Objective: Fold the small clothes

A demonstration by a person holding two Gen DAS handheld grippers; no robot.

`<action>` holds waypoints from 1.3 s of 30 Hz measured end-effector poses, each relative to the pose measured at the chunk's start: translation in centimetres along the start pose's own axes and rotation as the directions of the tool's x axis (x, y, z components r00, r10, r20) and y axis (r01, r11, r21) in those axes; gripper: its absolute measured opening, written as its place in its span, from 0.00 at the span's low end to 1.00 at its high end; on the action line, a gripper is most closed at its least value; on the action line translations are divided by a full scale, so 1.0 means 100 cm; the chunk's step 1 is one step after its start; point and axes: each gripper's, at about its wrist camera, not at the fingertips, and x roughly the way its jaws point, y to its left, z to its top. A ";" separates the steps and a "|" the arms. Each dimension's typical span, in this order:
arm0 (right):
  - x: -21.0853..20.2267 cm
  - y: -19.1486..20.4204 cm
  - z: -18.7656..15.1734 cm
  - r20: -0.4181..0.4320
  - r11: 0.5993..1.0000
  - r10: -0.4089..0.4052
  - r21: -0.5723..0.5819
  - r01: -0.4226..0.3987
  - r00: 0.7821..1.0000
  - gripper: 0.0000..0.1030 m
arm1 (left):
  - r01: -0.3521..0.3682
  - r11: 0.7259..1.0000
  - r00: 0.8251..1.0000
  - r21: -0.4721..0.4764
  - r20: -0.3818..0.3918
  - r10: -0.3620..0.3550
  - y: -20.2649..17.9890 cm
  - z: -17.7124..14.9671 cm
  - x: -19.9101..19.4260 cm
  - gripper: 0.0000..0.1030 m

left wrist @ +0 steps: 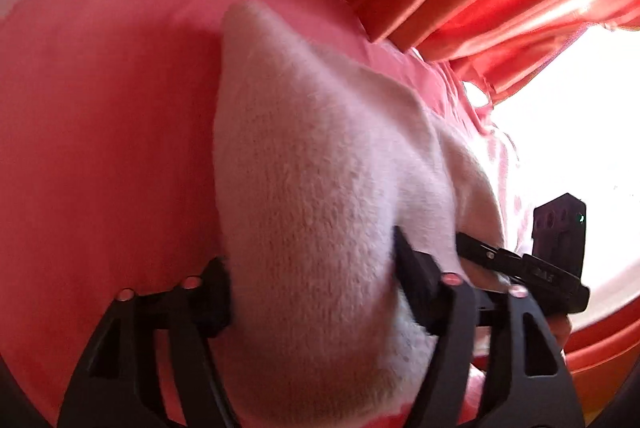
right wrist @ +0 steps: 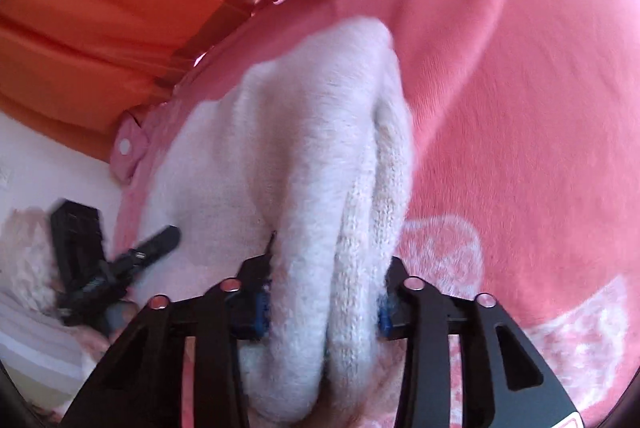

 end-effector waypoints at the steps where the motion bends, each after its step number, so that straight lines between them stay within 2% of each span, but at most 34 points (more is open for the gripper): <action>1: 0.002 -0.001 0.000 -0.001 1.000 0.010 0.014 -0.010 1.000 0.51 | 0.015 1.000 1.000 -0.016 0.005 -0.015 0.004 -0.001 0.000 0.76; 4: 0.012 -0.008 0.002 -0.020 0.997 0.049 0.061 -0.048 0.999 0.59 | 0.036 0.999 0.999 -0.039 0.008 -0.036 0.008 -0.001 0.003 0.83; 6: 0.018 -0.010 0.003 -0.030 0.995 0.066 0.078 -0.064 0.997 0.57 | 0.021 1.000 1.000 -0.013 0.004 -0.021 0.002 0.001 0.005 0.83; 9: 0.015 -0.006 0.003 -0.019 0.995 0.075 0.074 -0.073 0.997 0.42 | 0.012 1.000 1.000 0.021 0.005 -0.012 -0.009 -0.001 0.001 0.66; 10: 0.009 0.001 0.003 -0.004 0.998 0.049 0.047 -0.049 0.999 0.38 | 0.002 1.000 1.000 0.029 0.011 -0.002 -0.013 0.000 -0.002 0.59; 13: -0.012 0.025 0.001 0.054 1.000 -0.004 -0.016 0.005 0.999 0.34 | 0.009 0.996 0.999 0.085 0.032 -0.012 -0.032 0.008 -0.020 0.48; 15: -0.030 0.040 0.000 0.090 0.999 -0.005 -0.032 0.008 0.996 0.34 | 0.031 0.991 0.998 0.129 0.051 -0.038 -0.049 0.016 -0.041 0.47; 18: -0.075 0.072 -0.002 0.183 0.996 0.023 -0.089 -0.006 0.983 0.33 | 0.053 0.974 0.992 0.221 0.101 -0.077 -0.083 0.024 -0.080 0.46; 20: -0.114 0.101 -0.005 0.267 0.988 0.050 -0.157 -0.007 0.962 0.34 | 0.067 0.952 0.980 0.298 0.159 -0.119 -0.109 0.029 -0.118 0.46; 22: -0.157 0.135 -0.009 0.356 0.974 0.094 -0.228 -0.011 0.930 0.34 | 0.069 0.926 0.962 0.370 0.221 -0.160 -0.132 0.031 -0.161 0.47; 23: -0.173 0.150 -0.011 0.391 0.966 0.114 -0.258 -0.011 0.913 0.34 | 0.069 0.910 0.945 0.410 0.265 -0.191 -0.147 0.034 -0.189 0.47; 24: -0.196 0.174 -0.014 0.443 0.952 0.145 -0.305 -0.003 0.885 0.34 | 0.067 0.899 0.932 0.433 0.295 -0.211 -0.158 0.037 -0.207 0.47; 27: -0.238 0.228 -0.023 0.543 0.915 0.220 -0.404 0.022 0.811 0.34 | 0.036 0.851 0.861 0.524 0.417 -0.293 -0.193 0.040 -0.278 0.47; 28: -0.255 0.250 -0.026 0.576 0.896 0.263 -0.443 0.026 0.774 0.34 | 0.020 0.836 0.835 0.548 0.450 -0.315 -0.203 0.041 -0.297 0.47; 31: -0.289 0.291 -0.034 0.623 0.849 0.373 -0.528 0.018 0.688 0.34 | -0.044 0.786 0.738 0.617 0.551 -0.391 -0.225 0.039 -0.362 0.48; 32: -0.297 0.305 -0.037 0.634 0.834 0.410 -0.552 0.012 0.656 0.34 | -0.061 0.775 0.716 0.628 0.569 -0.405 -0.230 0.043 -0.372 0.48; 34: -0.303 0.330 -0.040 0.643 0.806 0.463 -0.591 0.011 0.610 0.35 | -0.112 0.753 0.661 0.648 0.615 -0.430 -0.236 0.042 -0.402 0.49; 36: -0.303 0.348 -0.038 0.644 0.782 0.507 -0.624 0.010 0.574 0.35 | -0.150 0.743 0.624 0.653 0.645 -0.441 -0.236 0.045 -0.417 0.50; 37: -0.300 0.355 -0.034 0.637 0.772 0.525 -0.635 -0.001 0.565 0.36 | -0.165 0.742 0.604 0.650 0.662 -0.445 -0.232 0.049 -0.425 0.51; 39: -0.284 0.363 -0.021 0.622 0.770 0.535 -0.638 -0.025 0.572 0.36 | -0.167 0.754 0.594 0.635 0.676 -0.437 -0.221 0.058 -0.427 0.53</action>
